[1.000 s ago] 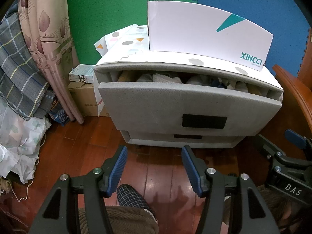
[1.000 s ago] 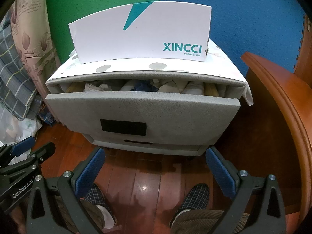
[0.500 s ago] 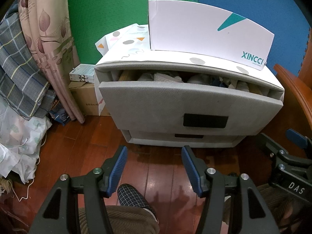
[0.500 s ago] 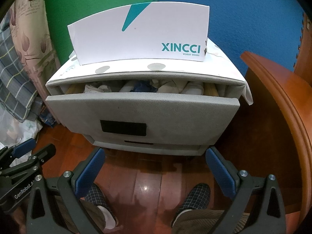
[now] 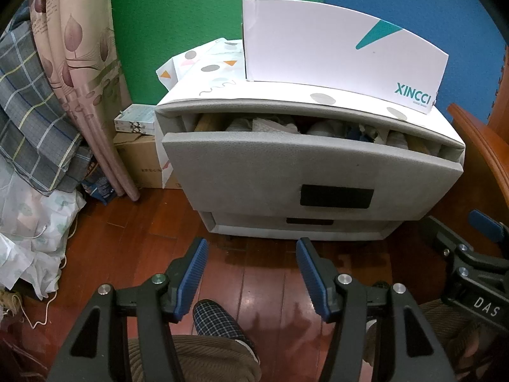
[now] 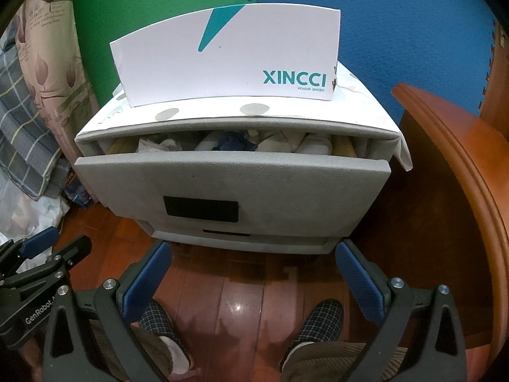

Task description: Take underwear out of drawer

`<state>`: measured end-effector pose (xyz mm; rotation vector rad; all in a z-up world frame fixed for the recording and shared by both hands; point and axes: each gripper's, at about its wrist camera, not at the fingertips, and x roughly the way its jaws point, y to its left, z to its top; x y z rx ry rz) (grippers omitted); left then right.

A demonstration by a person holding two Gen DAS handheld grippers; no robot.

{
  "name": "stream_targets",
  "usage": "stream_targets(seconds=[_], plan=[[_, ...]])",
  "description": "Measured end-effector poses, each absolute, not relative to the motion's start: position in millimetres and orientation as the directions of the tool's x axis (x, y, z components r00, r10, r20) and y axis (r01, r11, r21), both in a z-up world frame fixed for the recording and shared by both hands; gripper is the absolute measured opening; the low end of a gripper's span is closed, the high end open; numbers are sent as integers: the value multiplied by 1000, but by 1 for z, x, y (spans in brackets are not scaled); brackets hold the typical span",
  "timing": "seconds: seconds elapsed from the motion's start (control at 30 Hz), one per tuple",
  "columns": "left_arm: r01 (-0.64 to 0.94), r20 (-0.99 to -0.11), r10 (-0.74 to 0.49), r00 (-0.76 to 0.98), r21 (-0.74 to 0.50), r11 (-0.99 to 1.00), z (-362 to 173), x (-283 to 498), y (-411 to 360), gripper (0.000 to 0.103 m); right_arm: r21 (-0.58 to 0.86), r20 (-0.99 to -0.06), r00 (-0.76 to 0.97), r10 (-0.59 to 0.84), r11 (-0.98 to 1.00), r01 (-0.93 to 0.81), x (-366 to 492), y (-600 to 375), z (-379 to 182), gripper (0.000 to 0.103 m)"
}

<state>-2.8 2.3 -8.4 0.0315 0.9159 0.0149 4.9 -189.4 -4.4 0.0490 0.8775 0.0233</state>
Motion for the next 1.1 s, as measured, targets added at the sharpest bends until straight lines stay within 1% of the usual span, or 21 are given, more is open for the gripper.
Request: stream_targets(seconds=[1.1], plan=[[0, -795, 28, 605, 36, 999, -8, -2, 1, 59, 57, -769, 637, 49, 998, -7, 5, -188, -7, 102]])
